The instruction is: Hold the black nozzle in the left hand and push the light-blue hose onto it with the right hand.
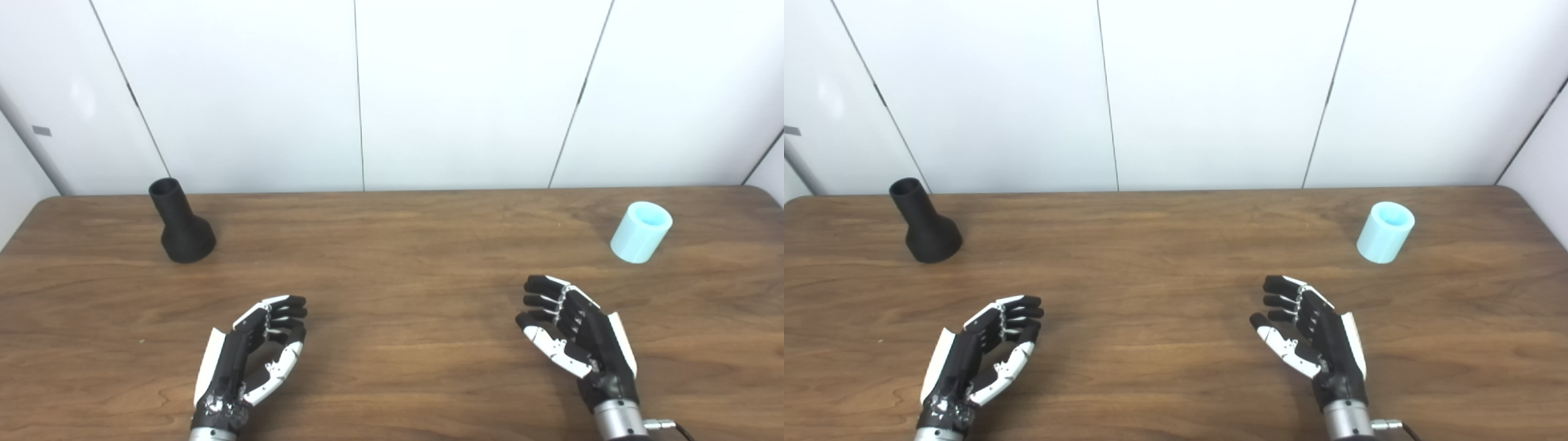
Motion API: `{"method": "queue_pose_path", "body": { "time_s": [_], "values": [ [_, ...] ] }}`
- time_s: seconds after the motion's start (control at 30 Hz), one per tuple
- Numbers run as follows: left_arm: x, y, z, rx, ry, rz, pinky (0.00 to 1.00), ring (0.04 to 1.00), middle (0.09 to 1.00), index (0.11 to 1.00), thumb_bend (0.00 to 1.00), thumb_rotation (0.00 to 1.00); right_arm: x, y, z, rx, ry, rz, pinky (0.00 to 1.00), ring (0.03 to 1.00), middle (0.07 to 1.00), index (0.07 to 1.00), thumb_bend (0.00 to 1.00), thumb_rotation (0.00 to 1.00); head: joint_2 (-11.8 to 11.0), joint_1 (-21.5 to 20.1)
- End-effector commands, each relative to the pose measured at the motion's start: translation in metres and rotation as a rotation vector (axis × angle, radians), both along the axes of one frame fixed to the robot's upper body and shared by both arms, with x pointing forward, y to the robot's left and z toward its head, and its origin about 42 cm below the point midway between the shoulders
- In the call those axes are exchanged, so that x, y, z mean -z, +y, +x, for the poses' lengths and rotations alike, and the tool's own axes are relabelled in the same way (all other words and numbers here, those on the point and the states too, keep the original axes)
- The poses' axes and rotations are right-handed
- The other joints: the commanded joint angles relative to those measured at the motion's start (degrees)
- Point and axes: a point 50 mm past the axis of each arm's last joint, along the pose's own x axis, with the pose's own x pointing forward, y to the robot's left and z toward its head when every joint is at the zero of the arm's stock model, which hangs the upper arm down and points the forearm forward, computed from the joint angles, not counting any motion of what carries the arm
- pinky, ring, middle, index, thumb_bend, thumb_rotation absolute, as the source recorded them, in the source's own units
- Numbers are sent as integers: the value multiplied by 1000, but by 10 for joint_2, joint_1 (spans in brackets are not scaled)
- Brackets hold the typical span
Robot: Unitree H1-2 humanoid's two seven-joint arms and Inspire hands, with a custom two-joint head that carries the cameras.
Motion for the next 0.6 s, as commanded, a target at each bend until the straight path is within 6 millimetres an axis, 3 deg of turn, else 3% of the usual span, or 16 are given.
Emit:
{"method": "queue_pose_path", "body": {
  "time_s": [0.0, 0.1, 0.2, 0.37, 0.57],
  "values": [
    [5, 0, -5, -2, 3, -6, 543, 644, 687, 701, 256, 210, -15, 1, 3, -6, -72, -3, 630, 697, 718, 684, 277, 160, 1, -1],
    [4, 2, -5, -15, 5, -14, 551, 656, 694, 704, 261, 211, -15, 1, 3, -2, -72, -1, 629, 695, 716, 683, 274, 145, 1, 0],
    [3, 6, -5, -47, 3, -39, 564, 671, 702, 706, 345, 182, -15, 2, 3, -5, -74, -1, 623, 694, 715, 683, 270, 126, 0, -2],
    [-2, 11, -6, -119, -8, -157, 618, 726, 748, 727, 712, 203, -16, 2, 3, 5, -66, -12, 624, 693, 714, 683, 274, 158, -1, 3],
    [-11, 34, -1, -197, -65, -142, 764, 807, 798, 792, 822, 208, -15, -2, 4, 2, -61, -10, 633, 702, 721, 690, 278, 154, -2, 9]
  ]
}}
